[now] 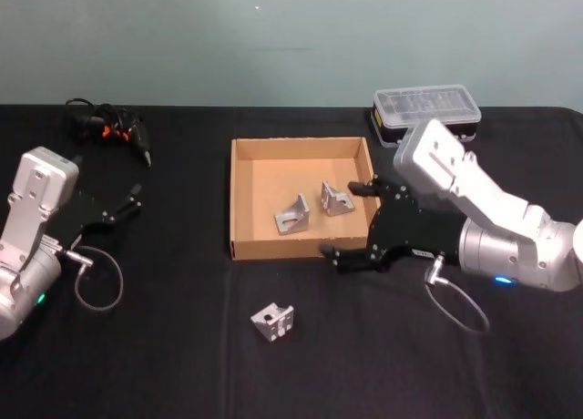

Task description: Use one hand to pick up the angle iron from the table and place it into the box.

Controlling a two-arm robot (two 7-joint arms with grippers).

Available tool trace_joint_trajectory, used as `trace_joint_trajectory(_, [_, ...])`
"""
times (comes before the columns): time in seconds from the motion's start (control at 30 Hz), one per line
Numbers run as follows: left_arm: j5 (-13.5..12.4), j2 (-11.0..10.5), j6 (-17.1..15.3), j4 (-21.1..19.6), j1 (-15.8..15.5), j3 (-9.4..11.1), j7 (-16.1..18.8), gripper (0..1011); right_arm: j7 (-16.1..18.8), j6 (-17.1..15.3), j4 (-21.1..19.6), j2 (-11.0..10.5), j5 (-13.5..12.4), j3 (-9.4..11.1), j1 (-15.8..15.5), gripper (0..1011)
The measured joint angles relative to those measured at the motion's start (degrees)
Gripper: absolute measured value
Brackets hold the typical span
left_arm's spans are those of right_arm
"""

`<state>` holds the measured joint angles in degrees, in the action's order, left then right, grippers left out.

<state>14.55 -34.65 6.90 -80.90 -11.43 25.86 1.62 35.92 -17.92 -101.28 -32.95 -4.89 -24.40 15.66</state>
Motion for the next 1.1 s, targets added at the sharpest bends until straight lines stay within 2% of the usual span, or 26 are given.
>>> trace_joint_trajectory(0.23, [0.00, 0.00, 0.00, 0.00, 0.00, 0.00, 0.00, 1000, 7.87, 4.36, 0.09, -5.03, 2.31, -5.61, 4.65, 1004])
trace_joint_trajectory(0.43, [0.00, 0.00, 0.00, 0.00, 0.00, 0.00, 0.00, 1000, 11.84, 6.74, 0.79, -6.75, 4.78, -9.78, 8.19, 1004])
trace_joint_trajectory(0.63, [0.00, 0.00, 0.00, 0.00, 0.00, 0.00, 0.00, 1000, 14.55, 8.67, 1.56, -7.33, 7.40, -13.86, 11.17, 1004])
trace_joint_trajectory(0.67, [0.00, 0.00, 0.00, 0.00, 0.00, 0.00, 0.00, 1000, 14.55, 8.67, 1.56, -7.33, 7.40, -13.86, 11.17, 1004])
trace_joint_trajectory(0.77, [0.00, 0.00, 0.00, 0.00, 0.00, 0.00, 0.00, 1000, 15.66, 9.43, 1.97, -7.37, 8.85, -15.88, 12.52, 1004])
trace_joint_trajectory(0.87, [0.00, 0.00, 0.00, 0.00, 0.00, 0.00, 0.00, 1000, 16.62, 10.01, 2.57, -7.21, 10.35, -18.00, 13.95, 1004])
trace_joint_trajectory(1.1, [0.00, 0.00, 0.00, 0.00, 0.00, 0.00, 0.00, 1000, 17.44, 10.68, 3.91, -6.30, 12.55, -21.21, 16.25, 1004])
